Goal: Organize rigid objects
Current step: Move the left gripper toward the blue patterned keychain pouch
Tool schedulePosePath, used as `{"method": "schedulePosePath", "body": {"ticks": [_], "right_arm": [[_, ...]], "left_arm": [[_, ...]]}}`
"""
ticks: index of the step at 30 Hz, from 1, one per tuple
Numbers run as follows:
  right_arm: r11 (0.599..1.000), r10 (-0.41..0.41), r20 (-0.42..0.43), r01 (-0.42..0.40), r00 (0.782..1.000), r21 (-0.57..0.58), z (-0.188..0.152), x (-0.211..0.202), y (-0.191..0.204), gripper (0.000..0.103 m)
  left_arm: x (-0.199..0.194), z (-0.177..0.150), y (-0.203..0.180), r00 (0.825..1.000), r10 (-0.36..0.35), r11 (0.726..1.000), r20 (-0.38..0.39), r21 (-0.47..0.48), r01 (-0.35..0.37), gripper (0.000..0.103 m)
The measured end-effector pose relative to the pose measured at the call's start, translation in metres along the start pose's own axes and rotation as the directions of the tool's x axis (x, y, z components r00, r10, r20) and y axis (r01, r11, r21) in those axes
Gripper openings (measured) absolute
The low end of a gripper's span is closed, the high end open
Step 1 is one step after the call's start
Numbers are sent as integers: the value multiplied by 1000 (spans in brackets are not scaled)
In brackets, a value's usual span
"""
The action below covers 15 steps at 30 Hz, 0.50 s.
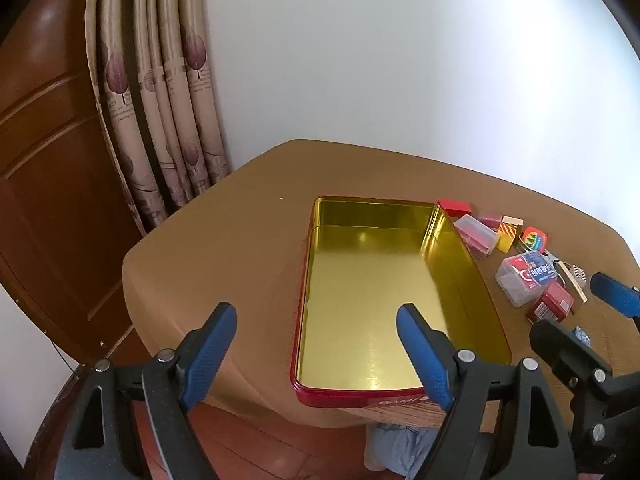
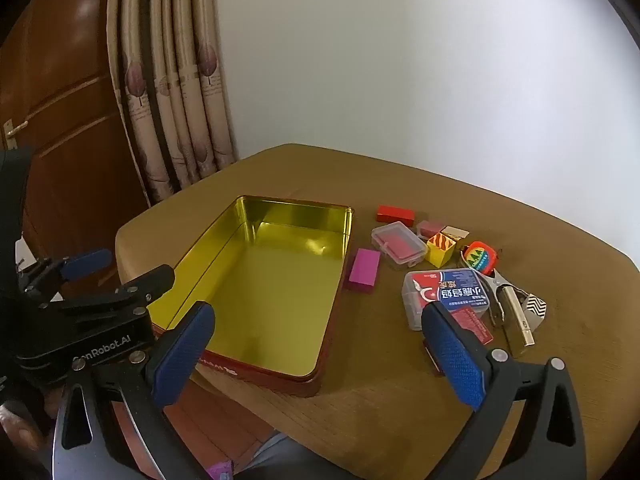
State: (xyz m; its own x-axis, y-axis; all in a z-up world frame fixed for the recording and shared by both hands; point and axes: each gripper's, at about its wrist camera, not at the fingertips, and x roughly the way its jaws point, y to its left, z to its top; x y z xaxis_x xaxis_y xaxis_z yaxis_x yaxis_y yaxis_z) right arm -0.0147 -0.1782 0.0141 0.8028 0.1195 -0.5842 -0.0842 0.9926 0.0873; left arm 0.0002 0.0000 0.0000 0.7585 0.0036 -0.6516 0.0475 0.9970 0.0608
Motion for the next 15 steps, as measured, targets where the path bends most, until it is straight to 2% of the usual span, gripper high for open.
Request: {"method": "schedulePosePath", "body": {"ticks": [8,12,15], "right_arm": [[1000,2,5,-2,1000,1,-2,-3,-8,102],[999,-16,24,15,1000,43,-1,-18,-31,102],[993,-75,35,72,997,95,-9,-30,-61,103]], "left_arm": [[2,-1,-14,1000,24,1000,7,8,-24,84],[0,-4,4,1000,-13,1000,3,-11,13,84],[-2,-6,4,1000,-21,1000,2,0,21,84]]}}
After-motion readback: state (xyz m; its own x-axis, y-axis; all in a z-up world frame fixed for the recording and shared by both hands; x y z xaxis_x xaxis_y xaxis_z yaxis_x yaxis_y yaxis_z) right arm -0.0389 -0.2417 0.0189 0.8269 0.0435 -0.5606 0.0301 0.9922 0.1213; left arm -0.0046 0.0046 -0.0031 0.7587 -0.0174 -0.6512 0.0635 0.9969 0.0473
